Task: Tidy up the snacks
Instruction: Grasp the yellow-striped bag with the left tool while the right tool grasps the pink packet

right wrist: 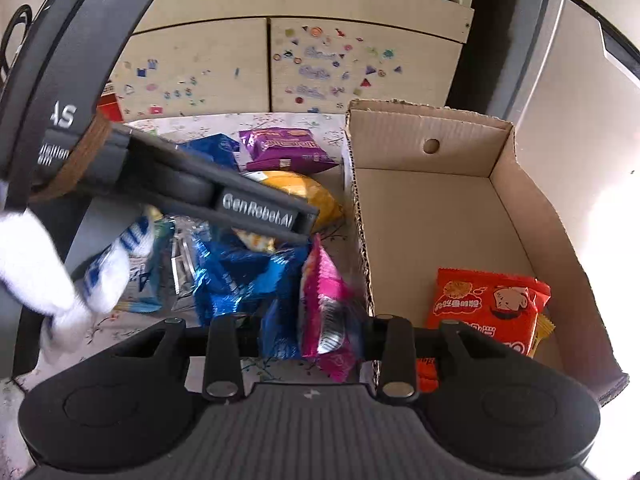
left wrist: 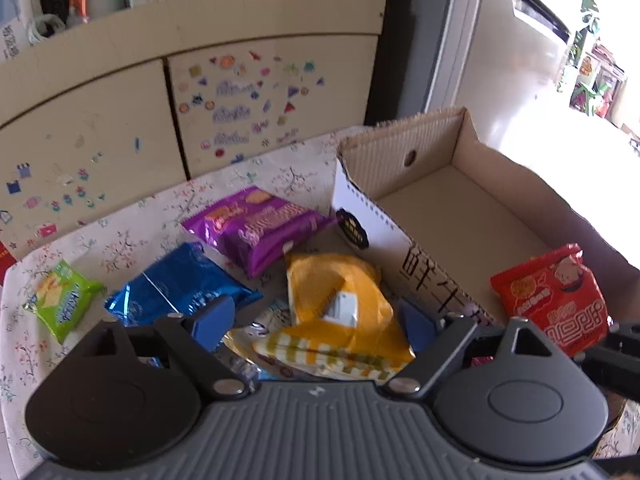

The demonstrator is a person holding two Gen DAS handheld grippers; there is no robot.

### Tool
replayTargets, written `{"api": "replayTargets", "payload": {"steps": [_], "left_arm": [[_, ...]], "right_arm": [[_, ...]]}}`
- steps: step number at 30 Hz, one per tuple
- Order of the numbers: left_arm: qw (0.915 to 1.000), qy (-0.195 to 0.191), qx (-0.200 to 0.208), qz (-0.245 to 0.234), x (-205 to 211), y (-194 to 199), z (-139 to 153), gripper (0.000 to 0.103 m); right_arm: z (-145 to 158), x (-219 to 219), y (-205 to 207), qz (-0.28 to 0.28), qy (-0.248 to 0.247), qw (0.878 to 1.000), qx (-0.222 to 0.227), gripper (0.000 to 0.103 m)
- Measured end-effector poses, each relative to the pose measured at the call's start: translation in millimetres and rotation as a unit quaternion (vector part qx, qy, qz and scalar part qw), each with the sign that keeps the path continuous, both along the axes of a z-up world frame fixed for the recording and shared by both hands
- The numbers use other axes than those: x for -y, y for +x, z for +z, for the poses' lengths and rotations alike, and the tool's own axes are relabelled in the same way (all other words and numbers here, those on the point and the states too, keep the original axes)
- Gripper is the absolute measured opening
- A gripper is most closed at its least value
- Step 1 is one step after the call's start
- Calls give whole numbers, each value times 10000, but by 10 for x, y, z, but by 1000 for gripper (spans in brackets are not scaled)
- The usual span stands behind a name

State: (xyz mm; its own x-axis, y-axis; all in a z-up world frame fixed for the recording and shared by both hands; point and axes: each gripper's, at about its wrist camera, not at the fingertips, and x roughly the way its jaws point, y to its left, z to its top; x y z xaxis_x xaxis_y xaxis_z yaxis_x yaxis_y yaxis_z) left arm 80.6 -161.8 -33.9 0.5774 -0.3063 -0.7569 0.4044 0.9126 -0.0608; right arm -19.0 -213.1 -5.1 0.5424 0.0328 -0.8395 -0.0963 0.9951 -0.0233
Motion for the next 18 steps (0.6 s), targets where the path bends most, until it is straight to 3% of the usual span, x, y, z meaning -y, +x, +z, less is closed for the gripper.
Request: {"api": "replayTargets", "payload": {"steps": [2, 6, 18], "left_arm": [[10000, 34, -9, 18, -5, -14, -50, 72], [10000, 5, -5, 69, -97, -53, -69, 68], [9992, -118, -262, 289, -645, -262, 16, 67]], "right_arm": [[-44, -10, 34, -92, -61, 9999, -37, 40], [-134, 1, 83, -221, -88, 9996, -156, 32], [-73, -175, 55, 306, 643, 9971, -278, 30]]}}
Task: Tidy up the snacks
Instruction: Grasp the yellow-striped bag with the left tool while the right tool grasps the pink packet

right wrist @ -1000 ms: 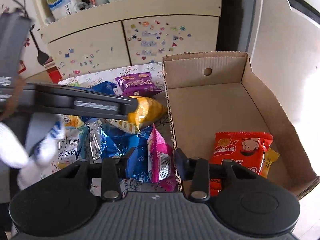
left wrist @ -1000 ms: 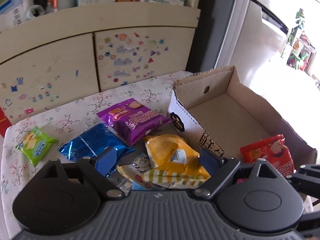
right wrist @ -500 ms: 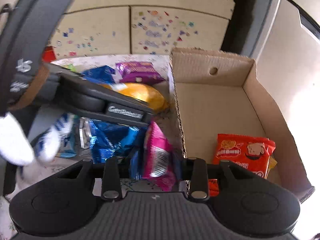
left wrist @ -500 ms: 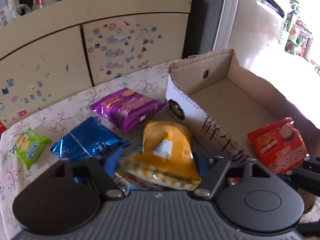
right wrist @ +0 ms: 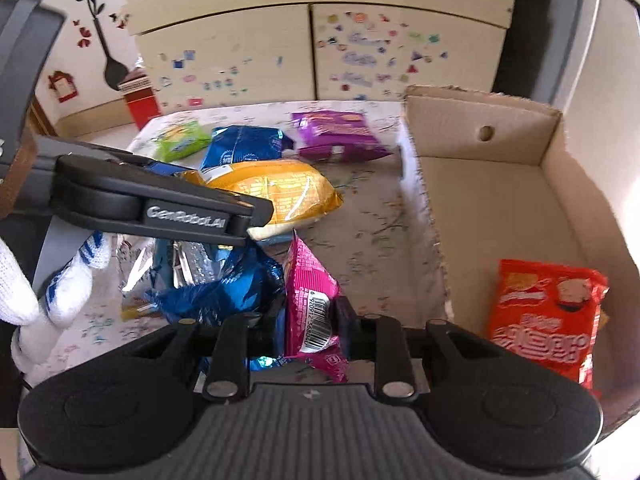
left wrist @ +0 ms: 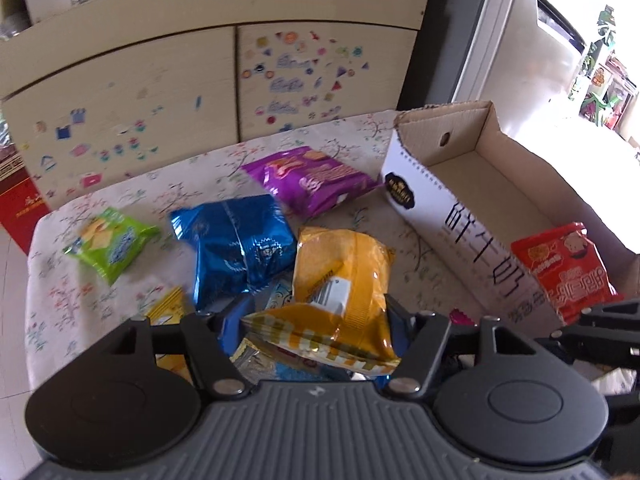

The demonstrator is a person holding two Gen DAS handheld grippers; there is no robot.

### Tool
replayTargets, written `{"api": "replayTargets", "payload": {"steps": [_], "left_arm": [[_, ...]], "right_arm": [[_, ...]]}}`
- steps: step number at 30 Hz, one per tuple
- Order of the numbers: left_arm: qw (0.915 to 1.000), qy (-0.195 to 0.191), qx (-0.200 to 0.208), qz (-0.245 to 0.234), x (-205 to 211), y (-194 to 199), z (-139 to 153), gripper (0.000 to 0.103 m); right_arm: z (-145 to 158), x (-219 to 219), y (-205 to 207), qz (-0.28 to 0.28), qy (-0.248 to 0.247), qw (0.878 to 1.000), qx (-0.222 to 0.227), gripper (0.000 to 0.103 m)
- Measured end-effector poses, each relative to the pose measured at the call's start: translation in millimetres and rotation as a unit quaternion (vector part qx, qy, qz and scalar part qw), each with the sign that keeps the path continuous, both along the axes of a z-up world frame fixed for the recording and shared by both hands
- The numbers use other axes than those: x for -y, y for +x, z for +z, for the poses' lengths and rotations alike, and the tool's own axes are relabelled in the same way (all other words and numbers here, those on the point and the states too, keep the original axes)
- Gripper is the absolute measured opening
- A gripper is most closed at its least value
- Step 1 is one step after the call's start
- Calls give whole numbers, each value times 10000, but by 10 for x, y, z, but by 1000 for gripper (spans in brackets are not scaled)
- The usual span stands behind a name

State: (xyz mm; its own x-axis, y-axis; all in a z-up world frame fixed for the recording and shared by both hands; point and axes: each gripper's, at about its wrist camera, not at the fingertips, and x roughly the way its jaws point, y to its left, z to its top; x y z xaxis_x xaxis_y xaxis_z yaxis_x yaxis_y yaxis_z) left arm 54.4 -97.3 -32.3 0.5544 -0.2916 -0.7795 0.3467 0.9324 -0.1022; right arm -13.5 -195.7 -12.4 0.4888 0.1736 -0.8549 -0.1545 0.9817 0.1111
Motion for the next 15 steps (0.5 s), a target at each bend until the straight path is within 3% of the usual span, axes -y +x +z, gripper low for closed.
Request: {"api": "replayTargets", "payload": {"steps": [4, 9, 15], "left_arm": [[10000, 17, -47, -71, -161, -89, 26, 67], [9998, 70, 39, -186, -211, -107, -6, 70], [9982, 404, 239, -362, 12, -42, -81, 72]], "right_arm": [[-3, 11, 18, -58, 373, 9992, -164, 30], [-37, -51, 56, -134, 258, 9994, -195, 35], [-122, -112, 113, -273, 69, 9990, -356, 35]]}}
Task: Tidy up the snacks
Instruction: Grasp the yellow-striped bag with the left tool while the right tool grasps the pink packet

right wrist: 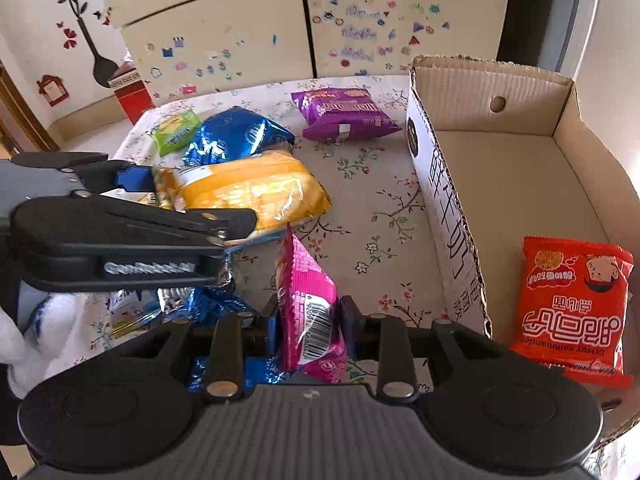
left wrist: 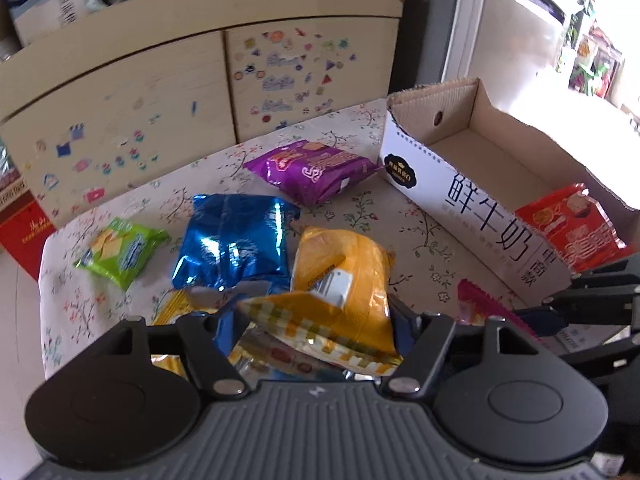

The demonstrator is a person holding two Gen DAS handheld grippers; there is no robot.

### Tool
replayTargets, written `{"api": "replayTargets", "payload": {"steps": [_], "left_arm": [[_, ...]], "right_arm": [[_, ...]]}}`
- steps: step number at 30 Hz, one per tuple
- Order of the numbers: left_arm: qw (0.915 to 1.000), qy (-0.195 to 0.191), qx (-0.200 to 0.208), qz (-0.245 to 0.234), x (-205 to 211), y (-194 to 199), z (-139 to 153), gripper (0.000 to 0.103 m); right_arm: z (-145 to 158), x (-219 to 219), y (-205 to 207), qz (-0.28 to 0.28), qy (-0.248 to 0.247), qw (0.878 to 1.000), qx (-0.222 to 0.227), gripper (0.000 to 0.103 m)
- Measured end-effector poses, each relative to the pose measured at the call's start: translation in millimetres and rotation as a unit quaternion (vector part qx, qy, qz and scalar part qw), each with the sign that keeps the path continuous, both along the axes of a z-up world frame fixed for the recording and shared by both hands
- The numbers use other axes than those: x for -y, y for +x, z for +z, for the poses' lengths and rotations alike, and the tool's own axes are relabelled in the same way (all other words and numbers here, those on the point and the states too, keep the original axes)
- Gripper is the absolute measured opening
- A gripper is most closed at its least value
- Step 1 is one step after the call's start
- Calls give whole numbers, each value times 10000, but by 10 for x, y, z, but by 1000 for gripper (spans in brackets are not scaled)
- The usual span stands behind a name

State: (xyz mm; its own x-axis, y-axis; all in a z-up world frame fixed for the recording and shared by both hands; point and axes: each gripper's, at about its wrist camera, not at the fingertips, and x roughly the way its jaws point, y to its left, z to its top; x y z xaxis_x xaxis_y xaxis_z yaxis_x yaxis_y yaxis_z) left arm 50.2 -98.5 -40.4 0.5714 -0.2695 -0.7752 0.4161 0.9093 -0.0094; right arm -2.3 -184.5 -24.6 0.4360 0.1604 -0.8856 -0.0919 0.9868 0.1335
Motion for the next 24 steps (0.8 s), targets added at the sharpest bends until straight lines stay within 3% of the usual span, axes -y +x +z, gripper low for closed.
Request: {"api": "replayTargets", "payload": {"steps": [3, 20, 22, 24], "left_arm": [[9999, 154, -2, -14, 84, 27, -75, 71], [9993, -21, -86, 366, 190, 183, -188, 79], [9991, -54, -73, 426, 195, 198, -186, 76], [9991, -107, -84, 394, 200, 212, -174, 60]], "right_arm": [[-21, -8, 22, -65, -64, 9999, -43, 34], [-25, 106, 44, -479, 154, 9985, -226, 35], [-23, 102, 36, -479, 139, 9985, -211, 33], [-13, 94, 24, -459, 96, 9988, -162, 31]]}}
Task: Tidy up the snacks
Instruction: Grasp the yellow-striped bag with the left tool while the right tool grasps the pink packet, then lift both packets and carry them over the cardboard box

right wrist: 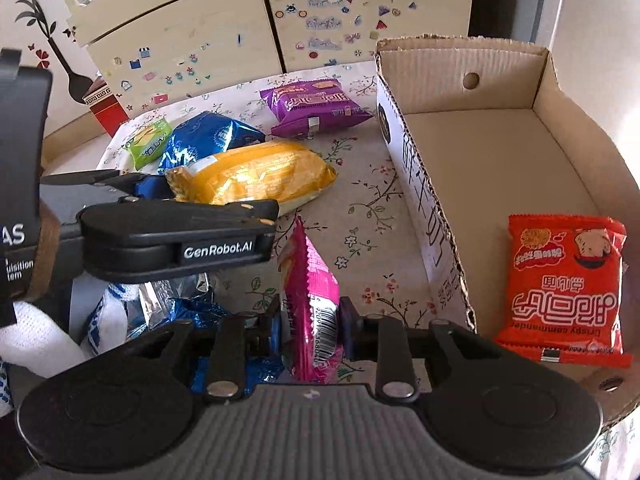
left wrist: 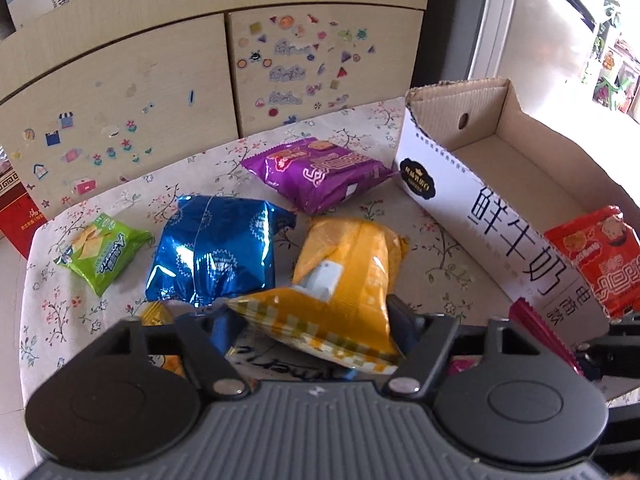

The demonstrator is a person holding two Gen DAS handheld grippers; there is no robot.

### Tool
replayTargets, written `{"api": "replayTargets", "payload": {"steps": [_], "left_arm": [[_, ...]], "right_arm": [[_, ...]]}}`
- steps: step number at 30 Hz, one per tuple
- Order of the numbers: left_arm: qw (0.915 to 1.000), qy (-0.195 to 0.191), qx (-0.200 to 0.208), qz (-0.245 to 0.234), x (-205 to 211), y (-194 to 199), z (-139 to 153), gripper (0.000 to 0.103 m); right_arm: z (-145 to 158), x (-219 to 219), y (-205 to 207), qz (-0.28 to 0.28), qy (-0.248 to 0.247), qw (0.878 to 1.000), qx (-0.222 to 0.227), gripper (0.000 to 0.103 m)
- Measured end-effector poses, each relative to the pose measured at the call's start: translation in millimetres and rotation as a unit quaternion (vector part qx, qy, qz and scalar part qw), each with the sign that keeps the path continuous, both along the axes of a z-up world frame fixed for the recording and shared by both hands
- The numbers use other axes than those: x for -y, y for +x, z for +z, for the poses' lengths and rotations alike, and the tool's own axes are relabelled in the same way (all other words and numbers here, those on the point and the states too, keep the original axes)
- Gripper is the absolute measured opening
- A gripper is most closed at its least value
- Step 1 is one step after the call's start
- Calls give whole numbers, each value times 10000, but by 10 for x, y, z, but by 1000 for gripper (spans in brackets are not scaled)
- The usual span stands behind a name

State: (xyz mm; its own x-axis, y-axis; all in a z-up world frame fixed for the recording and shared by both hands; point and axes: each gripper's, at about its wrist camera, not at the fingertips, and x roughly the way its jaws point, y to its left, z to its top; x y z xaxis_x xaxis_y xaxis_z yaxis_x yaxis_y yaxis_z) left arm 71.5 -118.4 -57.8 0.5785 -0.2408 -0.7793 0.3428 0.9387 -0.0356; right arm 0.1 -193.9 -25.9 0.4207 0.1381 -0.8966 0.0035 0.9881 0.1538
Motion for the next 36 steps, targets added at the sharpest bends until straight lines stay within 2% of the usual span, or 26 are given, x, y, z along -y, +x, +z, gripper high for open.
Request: {"api": "replayTargets", "payload": {"steps": [8, 20, 36], "left_arm": [[9997, -156, 165, 113, -138, -73, 155, 57], [9981, -307, 413, 352, -517, -225, 440, 56], [9946, -267, 912, 429, -563, -411, 670, 56]], "right_arm": [[110, 62, -7, -91, 74, 9997, 212, 30], [366, -2, 14, 99, 126, 9974, 696, 30], [518, -1, 27, 100, -5, 9948, 1013, 30]]}}
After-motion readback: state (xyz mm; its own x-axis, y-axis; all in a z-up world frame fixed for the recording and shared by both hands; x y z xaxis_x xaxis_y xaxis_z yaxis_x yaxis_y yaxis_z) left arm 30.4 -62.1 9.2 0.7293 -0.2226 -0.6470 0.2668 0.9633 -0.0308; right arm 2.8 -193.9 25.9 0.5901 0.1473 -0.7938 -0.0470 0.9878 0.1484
